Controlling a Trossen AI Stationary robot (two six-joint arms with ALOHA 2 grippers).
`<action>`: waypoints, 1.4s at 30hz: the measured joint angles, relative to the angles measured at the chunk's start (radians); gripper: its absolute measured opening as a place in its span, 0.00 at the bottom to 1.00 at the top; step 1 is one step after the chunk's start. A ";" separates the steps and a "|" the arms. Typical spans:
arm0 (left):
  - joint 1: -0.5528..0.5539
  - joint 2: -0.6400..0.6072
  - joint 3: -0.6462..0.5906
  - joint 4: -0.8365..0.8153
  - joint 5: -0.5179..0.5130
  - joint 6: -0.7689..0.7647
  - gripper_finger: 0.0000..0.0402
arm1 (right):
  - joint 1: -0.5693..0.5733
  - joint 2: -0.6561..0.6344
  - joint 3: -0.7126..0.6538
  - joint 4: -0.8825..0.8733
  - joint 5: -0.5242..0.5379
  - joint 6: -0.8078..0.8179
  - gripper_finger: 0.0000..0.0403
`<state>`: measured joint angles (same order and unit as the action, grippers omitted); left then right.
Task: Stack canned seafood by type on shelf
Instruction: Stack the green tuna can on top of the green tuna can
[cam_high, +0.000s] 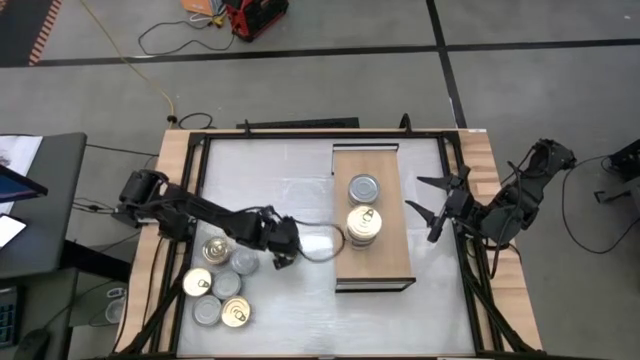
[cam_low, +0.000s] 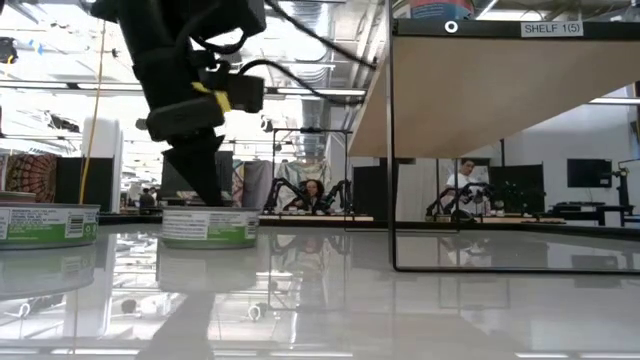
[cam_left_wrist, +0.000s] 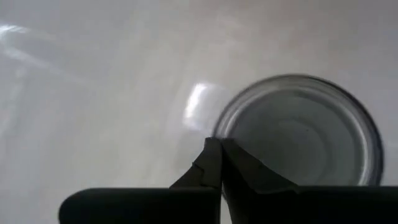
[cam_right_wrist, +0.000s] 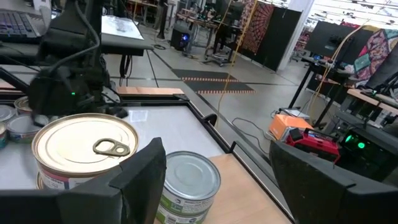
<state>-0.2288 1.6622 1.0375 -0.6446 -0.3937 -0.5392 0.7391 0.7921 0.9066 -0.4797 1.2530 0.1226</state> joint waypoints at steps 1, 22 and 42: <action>0.005 -0.012 -0.001 -0.028 -0.024 -0.002 0.00 | 0.000 0.000 0.000 0.000 0.000 0.000 0.77; 0.231 -0.395 -0.153 0.157 0.261 0.251 0.00 | 0.000 0.024 0.000 0.019 -0.016 -0.001 0.77; 0.317 -0.412 -0.388 0.402 0.327 0.101 0.40 | -0.001 0.032 0.001 0.064 -0.018 -0.071 0.77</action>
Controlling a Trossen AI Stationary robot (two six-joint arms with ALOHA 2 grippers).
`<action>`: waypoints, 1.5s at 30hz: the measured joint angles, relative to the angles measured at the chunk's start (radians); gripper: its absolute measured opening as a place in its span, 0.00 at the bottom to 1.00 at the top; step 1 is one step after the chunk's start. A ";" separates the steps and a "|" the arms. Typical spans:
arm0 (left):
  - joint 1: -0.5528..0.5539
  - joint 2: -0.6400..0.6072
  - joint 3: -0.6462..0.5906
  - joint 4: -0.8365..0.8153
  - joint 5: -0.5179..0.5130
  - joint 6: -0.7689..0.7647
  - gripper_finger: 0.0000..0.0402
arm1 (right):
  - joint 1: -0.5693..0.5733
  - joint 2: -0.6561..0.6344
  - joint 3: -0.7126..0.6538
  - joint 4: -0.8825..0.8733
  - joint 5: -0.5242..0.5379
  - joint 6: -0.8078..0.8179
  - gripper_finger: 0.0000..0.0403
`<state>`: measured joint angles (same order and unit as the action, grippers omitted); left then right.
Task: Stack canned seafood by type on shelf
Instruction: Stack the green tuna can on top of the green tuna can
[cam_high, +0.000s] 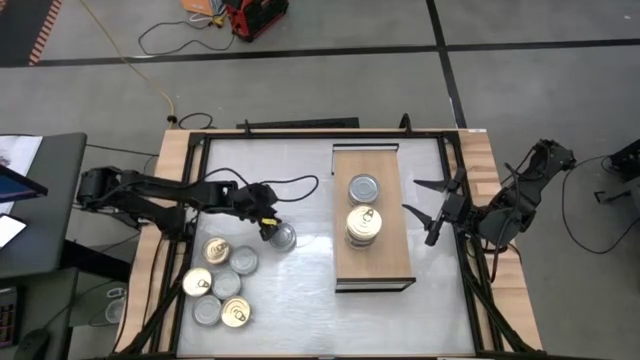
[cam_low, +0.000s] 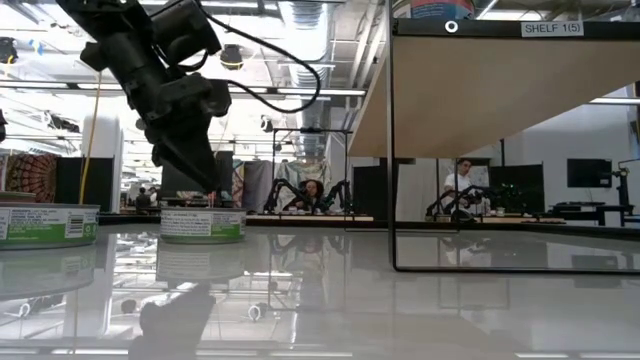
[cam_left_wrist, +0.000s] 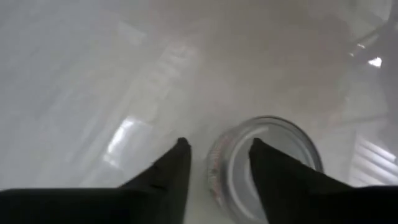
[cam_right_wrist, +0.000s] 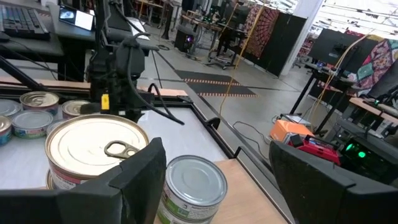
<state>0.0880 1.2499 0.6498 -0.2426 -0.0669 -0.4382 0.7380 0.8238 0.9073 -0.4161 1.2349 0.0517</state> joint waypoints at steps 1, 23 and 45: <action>-0.008 0.000 0.000 0.007 0.000 0.012 0.44 | 0.000 0.000 0.000 0.000 -0.001 0.000 0.77; -0.088 0.176 0.003 0.119 -0.148 0.138 0.38 | 0.000 0.001 0.000 0.002 -0.004 0.001 0.77; 0.211 0.174 0.003 -0.008 -0.032 0.157 0.00 | 0.000 0.001 0.000 0.008 -0.007 -0.001 0.77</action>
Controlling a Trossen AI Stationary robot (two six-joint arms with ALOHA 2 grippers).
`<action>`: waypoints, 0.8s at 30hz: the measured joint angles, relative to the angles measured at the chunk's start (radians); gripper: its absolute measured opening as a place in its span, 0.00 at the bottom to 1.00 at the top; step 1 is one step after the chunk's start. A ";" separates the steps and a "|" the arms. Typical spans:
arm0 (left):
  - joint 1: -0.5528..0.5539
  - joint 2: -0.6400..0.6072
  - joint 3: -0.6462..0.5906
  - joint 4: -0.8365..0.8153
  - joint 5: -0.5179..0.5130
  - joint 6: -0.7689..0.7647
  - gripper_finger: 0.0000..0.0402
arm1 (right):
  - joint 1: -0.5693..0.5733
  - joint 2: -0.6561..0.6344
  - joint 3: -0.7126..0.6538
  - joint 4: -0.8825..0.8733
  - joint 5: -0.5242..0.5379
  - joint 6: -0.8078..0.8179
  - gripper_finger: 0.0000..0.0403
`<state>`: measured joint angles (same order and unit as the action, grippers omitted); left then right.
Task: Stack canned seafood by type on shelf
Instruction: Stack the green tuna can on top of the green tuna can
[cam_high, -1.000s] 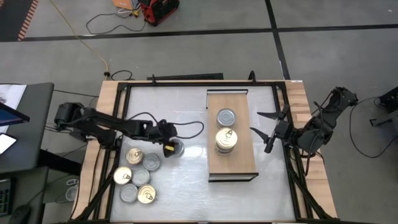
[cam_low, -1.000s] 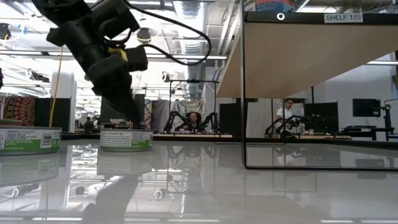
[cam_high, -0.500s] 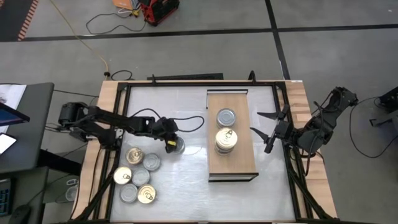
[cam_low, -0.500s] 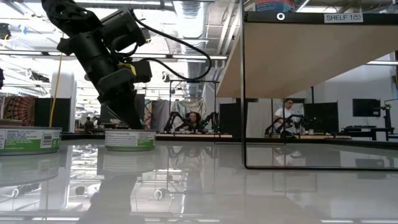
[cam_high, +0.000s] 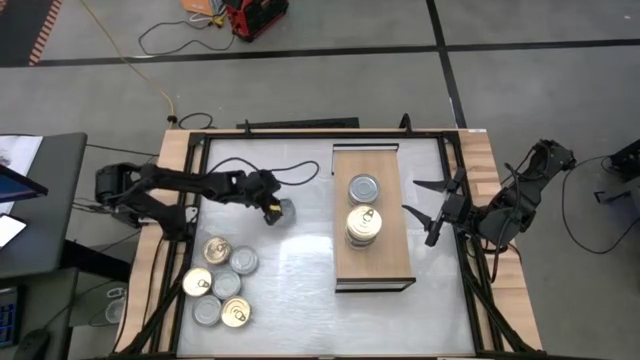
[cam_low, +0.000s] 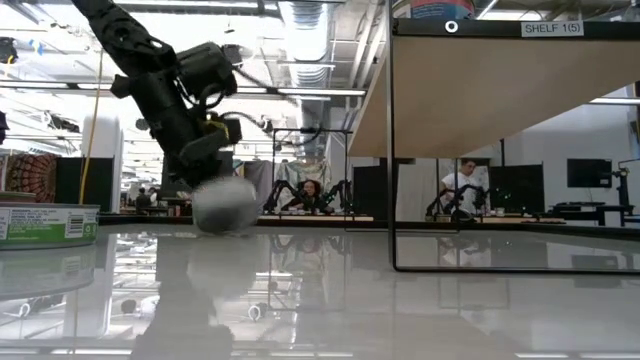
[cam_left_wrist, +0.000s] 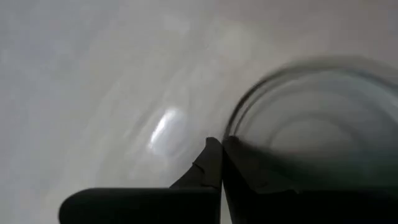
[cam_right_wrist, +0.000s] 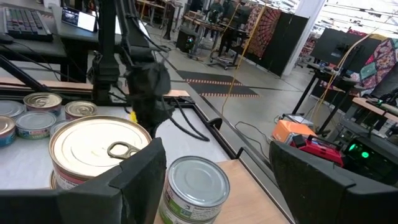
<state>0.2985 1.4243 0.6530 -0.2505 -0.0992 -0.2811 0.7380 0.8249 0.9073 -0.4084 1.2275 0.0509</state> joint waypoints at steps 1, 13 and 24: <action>0.015 0.004 -0.003 -0.027 0.011 -0.009 0.00 | 0.000 0.000 0.000 0.000 0.000 0.000 0.77; 0.028 -0.040 0.000 -0.052 -0.114 0.016 0.00 | 0.000 0.000 0.000 0.000 -0.002 0.001 0.77; -0.087 -0.201 0.000 -0.038 -0.322 0.059 0.00 | -0.028 0.005 0.000 -0.001 -0.012 0.024 0.77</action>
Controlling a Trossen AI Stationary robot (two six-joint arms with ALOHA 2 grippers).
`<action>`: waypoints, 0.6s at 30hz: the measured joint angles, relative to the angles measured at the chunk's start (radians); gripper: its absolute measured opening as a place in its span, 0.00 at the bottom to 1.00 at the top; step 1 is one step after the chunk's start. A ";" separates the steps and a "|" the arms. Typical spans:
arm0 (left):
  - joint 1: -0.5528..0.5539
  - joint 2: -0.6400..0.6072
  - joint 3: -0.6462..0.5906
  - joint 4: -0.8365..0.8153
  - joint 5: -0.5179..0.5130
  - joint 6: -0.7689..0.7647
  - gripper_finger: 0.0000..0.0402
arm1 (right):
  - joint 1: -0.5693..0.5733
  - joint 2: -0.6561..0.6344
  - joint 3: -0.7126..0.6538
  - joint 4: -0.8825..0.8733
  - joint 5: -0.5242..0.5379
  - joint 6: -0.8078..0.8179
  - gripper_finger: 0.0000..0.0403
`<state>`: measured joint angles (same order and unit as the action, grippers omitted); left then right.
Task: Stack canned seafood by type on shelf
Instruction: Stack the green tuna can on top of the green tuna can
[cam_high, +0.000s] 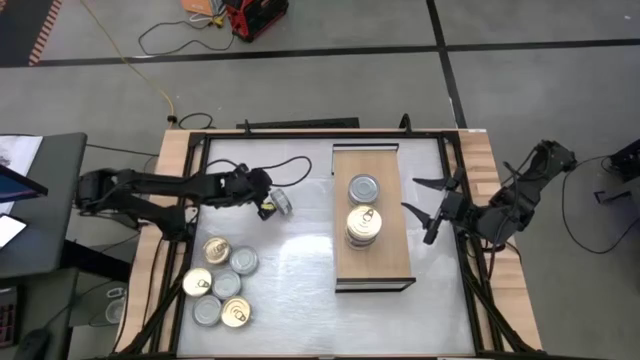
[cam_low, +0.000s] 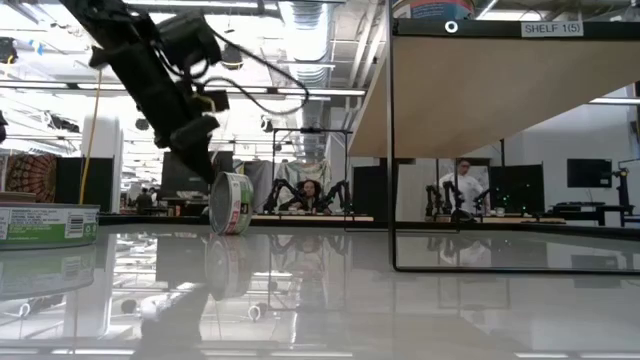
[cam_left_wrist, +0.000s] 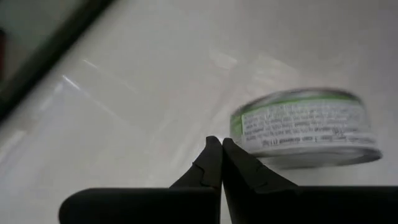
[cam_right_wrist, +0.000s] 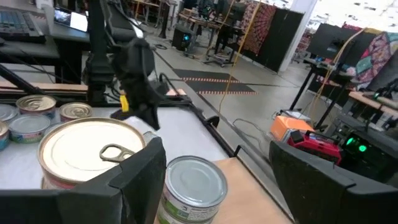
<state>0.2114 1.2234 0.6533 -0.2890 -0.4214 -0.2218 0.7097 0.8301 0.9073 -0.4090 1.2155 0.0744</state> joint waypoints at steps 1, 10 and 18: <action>-0.010 -0.014 0.000 -0.002 -0.023 0.000 0.00 | -0.005 0.003 0.000 0.000 -0.010 0.004 0.77; -0.030 -0.102 0.000 -0.017 -0.064 -0.071 0.00 | -0.008 0.038 0.000 0.007 -0.019 0.012 0.77; -0.066 -0.137 0.001 -0.005 0.009 -0.223 0.23 | -0.008 0.039 0.000 0.025 -0.019 -0.006 0.77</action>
<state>0.1459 1.0863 0.6544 -0.2943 -0.4125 -0.4444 0.7017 0.8696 0.9073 -0.3839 1.1961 0.0687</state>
